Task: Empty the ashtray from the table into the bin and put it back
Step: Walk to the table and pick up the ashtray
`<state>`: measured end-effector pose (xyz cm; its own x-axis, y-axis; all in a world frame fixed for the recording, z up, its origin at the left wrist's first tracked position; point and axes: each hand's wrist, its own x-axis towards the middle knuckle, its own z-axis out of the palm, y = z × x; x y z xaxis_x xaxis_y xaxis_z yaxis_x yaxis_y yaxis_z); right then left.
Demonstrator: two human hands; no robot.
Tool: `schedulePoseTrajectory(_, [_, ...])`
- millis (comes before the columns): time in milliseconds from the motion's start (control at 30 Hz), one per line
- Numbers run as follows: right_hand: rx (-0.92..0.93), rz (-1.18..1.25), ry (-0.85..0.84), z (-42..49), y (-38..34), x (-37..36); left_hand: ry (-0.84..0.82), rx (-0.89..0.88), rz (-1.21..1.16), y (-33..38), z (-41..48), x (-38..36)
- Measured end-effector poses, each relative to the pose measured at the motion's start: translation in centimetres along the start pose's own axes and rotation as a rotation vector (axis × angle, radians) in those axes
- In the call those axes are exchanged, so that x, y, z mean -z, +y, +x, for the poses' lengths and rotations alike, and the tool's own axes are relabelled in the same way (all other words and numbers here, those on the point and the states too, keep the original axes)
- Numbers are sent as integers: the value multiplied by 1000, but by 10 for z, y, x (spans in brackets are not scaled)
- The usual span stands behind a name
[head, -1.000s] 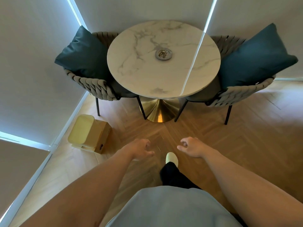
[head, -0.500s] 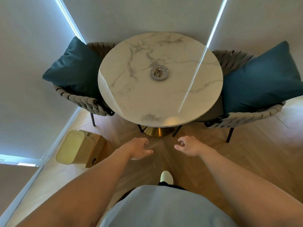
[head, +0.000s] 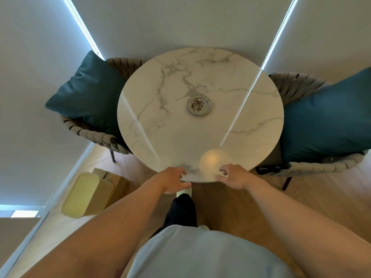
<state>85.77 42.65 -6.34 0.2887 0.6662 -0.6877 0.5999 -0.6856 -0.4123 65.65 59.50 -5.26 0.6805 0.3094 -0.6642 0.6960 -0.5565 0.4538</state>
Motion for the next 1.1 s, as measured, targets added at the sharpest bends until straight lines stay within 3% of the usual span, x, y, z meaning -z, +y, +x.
schedulePoseTrajectory(533, [-56,55,122,120,-54,113,-2,-65,23,-8,132,145])
schedulePoseTrajectory(733, [-79,68,155,148,-54,142,-8,-40,1,-10,165,169])
schedulePoseTrajectory(1100, [-19,41,223,195,-35,191,141,44,60,4,219,189])
